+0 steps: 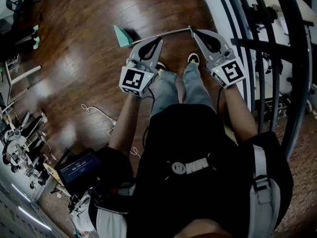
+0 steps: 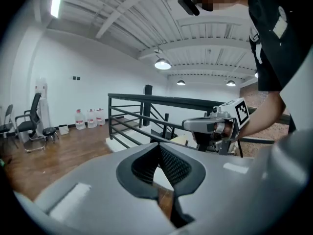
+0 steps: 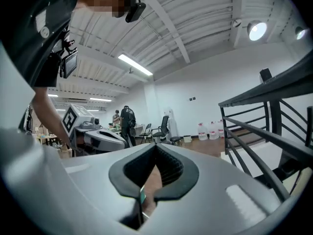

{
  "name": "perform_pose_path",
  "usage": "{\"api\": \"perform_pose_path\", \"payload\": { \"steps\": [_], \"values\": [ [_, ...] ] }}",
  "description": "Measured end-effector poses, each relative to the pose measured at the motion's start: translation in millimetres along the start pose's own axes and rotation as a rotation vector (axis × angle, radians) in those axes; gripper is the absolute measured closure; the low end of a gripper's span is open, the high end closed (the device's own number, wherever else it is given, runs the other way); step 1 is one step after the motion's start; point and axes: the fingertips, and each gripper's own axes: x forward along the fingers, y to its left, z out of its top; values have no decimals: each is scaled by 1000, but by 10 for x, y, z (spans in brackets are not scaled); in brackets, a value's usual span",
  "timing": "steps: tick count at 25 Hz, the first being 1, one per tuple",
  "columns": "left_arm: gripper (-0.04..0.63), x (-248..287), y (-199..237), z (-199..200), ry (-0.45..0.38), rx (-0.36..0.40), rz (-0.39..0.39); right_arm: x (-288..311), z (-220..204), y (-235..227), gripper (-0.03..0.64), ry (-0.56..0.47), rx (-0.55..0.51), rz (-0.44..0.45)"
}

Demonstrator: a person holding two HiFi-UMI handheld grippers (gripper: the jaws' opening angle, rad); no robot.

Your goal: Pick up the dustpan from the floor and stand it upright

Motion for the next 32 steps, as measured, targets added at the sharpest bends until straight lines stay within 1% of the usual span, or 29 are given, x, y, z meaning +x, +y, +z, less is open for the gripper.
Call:
{"api": "perform_pose_path", "payload": {
  "steps": [1, 3, 4, 6, 8, 10, 11, 13, 16, 17, 18, 19, 21, 23, 25, 27, 29, 32],
  "values": [
    [580, 154, 136, -243, 27, -4, -27, 143, -258, -100, 614, 35, 13, -7],
    [580, 342, 182, -634, 95, -16, -100, 241, -649, -199, 614, 123, 38, -43],
    [580, 382, 130, -765, 138, -16, -136, 230, -751, -193, 614, 165, 38, -64],
    [580, 473, 68, -973, 219, 9, -188, 241, -861, -179, 614, 213, 44, -98],
    [580, 681, 212, -1328, 282, 3, -210, 419, -1144, -271, 615, 254, 79, -118],
    [579, 966, 481, -1891, 345, -22, -249, 737, -1671, -422, 615, 311, 107, -108],
    [578, 1096, 583, -2183, 372, -31, -287, 876, -1971, -492, 615, 337, 126, -99],
    [578, 1311, 701, -2684, 400, -46, -358, 1028, -2596, -615, 615, 394, 163, -89],
    [577, 1621, 773, -3363, 431, -40, -416, 1058, -3525, -828, 615, 471, 178, -93],
    [562, 1741, 779, -3605, 445, -36, -434, 1050, -3806, -915, 615, 480, 185, -98],
    [378, 1866, 784, -3858, 463, -33, -449, 1034, -4073, -1004, 615, 484, 194, -105],
    [337, 1987, 788, -4129, 487, -23, -459, 1006, -4330, -1085, 615, 487, 203, -112],
    [301, 2191, 798, -4738, 567, 41, -467, 926, -4803, -1215, 615, 498, 214, -123],
    [300, 2364, 805, -5362, 661, 103, -467, 852, -5203, -1312, 615, 511, 213, -124],
    [301, 2551, 790, -5899, 721, 128, -464, 807, -5512, -1416, 615, 517, 196, -116],
    [292, 2701, 741, -6353, 767, 165, -460, 767, -5729, -1510, 614, 518, 165, -105],
    [282, 2834, 696, -6717, 803, 207, -459, 753, -5859, -1604, 615, 502, 143, -103],
    [282, 3014, 643, -7055, 817, 240, -458, 785, -5949, -1684, 615, 476, 121, -107]
  ]
}}
